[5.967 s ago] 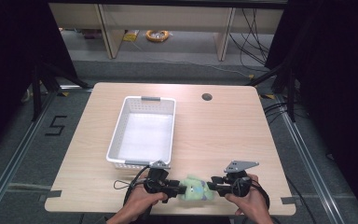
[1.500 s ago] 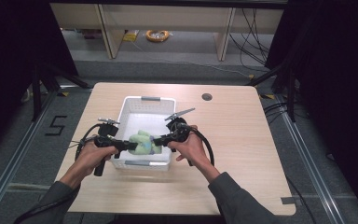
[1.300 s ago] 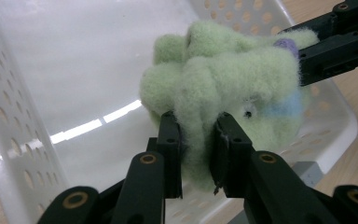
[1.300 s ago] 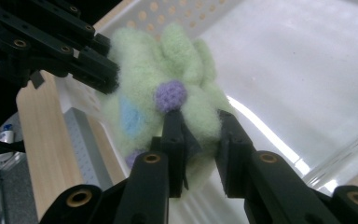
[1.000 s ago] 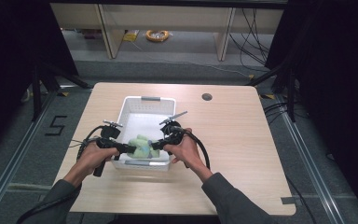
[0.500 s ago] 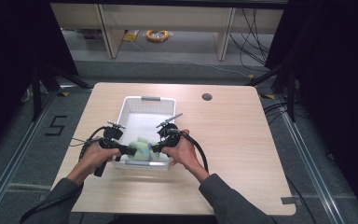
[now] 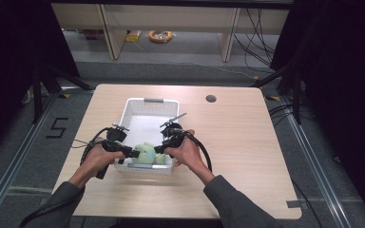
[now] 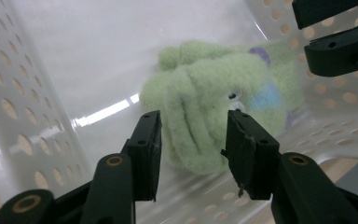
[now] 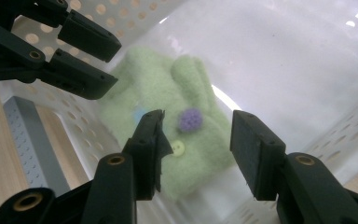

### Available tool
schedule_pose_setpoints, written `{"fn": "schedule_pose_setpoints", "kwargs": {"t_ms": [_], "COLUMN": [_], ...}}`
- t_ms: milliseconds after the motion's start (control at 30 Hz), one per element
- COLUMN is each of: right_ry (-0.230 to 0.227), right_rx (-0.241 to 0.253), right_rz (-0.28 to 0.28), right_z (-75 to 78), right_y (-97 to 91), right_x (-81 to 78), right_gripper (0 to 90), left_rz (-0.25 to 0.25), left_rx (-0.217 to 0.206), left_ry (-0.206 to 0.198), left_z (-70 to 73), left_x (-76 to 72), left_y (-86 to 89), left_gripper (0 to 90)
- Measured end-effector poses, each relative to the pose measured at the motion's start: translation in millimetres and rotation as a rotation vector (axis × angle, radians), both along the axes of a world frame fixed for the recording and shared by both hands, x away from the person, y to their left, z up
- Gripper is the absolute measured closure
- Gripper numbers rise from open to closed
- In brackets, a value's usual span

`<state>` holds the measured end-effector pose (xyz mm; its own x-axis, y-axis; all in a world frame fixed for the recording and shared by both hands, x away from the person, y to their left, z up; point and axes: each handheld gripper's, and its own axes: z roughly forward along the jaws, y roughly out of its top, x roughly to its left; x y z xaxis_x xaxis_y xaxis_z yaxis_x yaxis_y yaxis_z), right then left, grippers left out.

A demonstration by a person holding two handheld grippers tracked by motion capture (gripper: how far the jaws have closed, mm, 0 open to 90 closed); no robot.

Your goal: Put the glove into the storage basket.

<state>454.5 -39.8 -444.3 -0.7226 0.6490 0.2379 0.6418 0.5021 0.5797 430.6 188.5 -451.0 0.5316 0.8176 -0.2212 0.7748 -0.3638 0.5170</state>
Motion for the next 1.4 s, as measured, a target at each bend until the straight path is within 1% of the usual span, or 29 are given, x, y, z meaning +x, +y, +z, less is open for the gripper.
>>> {"fn": "schedule_pose_setpoints", "kwargs": {"t_ms": [100, 167, 200, 267, 300, 400, 433, 500, 533, 567, 600, 667, 733, 767, 800, 833, 867, 900, 933, 967, 1000, 1033, 1133, 1167, 1233, 1300, 1333, 1367, 1400], "right_ry": [-0.011, 0.018, -0.026, -0.027, -0.039, -0.042, -0.008, -0.008, -0.033, -0.035, -0.05, -0.043, -0.053, -0.052, -0.068, -0.059, -0.067, -0.073, -0.065, -0.062, -0.072, -0.059, -0.082, -0.079, -0.089, -0.104, -0.094, -0.109, -0.095], "right_rx": [0.012, 0.01, 0.022, 0.023, 0.028, 0.043, 0.038, 0.032, 0.058, 0.06, 0.066, 0.064, 0.076, 0.071, 0.088, 0.094, 0.082, 0.1, 0.101, 0.103, 0.102, 0.111, 0.128, 0.133, 0.134, 0.137, 0.142, 0.143, 0.151], "right_rz": [0.006, -0.01, 0.021, 0.022, 0.038, 0.022, -0.003, -0.012, 0.022, 0.026, 0.014, 0.017, 0.011, 0.017, 0.017, 0.007, 0.011, 0.011, 0.017, 0.016, 0.026, 0.014, 0.027, 0.025, 0.027, 0.032, 0.021, 0.029, 0.016], "right_z": [3.8, 7.4, 7.3, 9.7, 10.3, 14.0, 16.1, 19.3, 18.6, 19.1, 19.3, 22.2, 23.1, 25.1, 24.9, 26.0, 27.7, 27.0, 28.5, 29.0, 29.4, 30.1, 31.7, 32.3, 33.9, 35.7, 36.8, 37.4, 38.7], "right_y": [-2.4, -2.6, -3.8, -4.9, -5.8, -8.4, -9.4, -12.5, -15.4, -17.1, -19.2, -24.3, -28.0, -30.8, -32.8, -34.2, -38.1, -38.9, -42.4, -44.1, -46.2, -47.4, -55.8, -57.9, -62.6, -67.7, -69.3, -72.5, -74.5], "right_x": [-1.0, -4.2, -3.0, -4.3, -3.7, -5.4, -7.2, -8.4, -5.9, -5.8, -5.9, -6.5, -7.4, -8.2, -8.8, -10.5, -10.7, -11.6, -12.2, -13.1, -13.4, -15.9, -16.7, -17.9, -19.7, -21.6, -24.6, -24.5, -28.1], "right_gripper": [53.6, 52.7, 52.7, 52.0, 51.9, 49.9, 48.8, 47.7, 47.7, 47.3, 46.5, 45.7, 44.5, 43.8, 43.1, 42.6, 41.7, 41.2, 40.3, 39.5, 39.2, 39.1, 38.3, 38.1, 37.7, 37.4, 37.5, 37.0, 37.0], "left_rz": [0.003, 0.0, 0.006, 0.001, 0.009, 0.008, 0.015, 0.008, 0.014, 0.014, 0.017, 0.024, 0.027, 0.029, 0.033, 0.033, 0.037, 0.045, 0.051, 0.037, 0.04, 0.039, 0.035, 0.041, 0.032, 0.04, 0.021, 0.019, 0.021], "left_rx": [-0.002, -0.001, -0.006, -0.011, -0.016, -0.022, -0.021, -0.022, -0.03, -0.032, -0.044, -0.051, -0.066, -0.079, -0.08, -0.083, -0.09, -0.108, -0.105, -0.107, -0.109, -0.113, -0.128, -0.138, -0.146, -0.16, -0.156, -0.164, -0.172], "left_ry": [-0.012, -0.028, -0.035, -0.041, -0.045, -0.056, -0.06, -0.059, -0.057, -0.056, -0.062, -0.056, -0.053, -0.062, -0.059, -0.065, -0.068, -0.079, -0.083, -0.087, -0.093, -0.093, -0.106, -0.118, -0.125, -0.137, -0.137, -0.139, -0.141], "left_z": [3.4, 6.5, 7.3, 10.4, 12.0, 14.9, 15.3, 16.3, 16.3, 16.3, 15.7, 16.1, 17.3, 17.0, 17.9, 18.7, 19.2, 19.8, 21.3, 22.0, 22.5, 23.6, 25.3, 25.9, 26.8, 26.9, 27.9, 28.2, 28.5], "left_x": [-1.0, -1.9, -2.4, -3.5, -4.5, -6.5, -7.0, -8.8, -9.5, -10.2, -10.9, -11.9, -14.1, -15.5, -17.1, -19.1, -20.4, -22.5, -24.5, -25.5, -27.6, -30.2, -36.5, -39.4, -44.1, -48.4, -50.6, -53.5, -55.9], "left_y": [0.2, 0.3, -0.1, -0.2, -0.7, -1.5, -1.8, -2.1, -2.6, -2.9, -3.3, -3.7, -3.8, -4.1, -4.4, -4.6, -4.8, -5.3, -5.8, -5.1, -5.5, -6.1, -7.4, -8.4, -9.8, -12.3, -12.2, -14.1, -15.8], "left_gripper": [52.4, 52.0, 51.3, 50.5, 50.1, 48.6, 47.0, 46.5, 46.2, 45.7, 44.5, 41.5, 39.9, 39.2, 38.0, 36.8, 35.2, 34.1, 33.1, 32.5, 32.0, 31.2, 30.3, 30.1, 29.8, 29.6, 29.5, 29.4, 29.3]}}
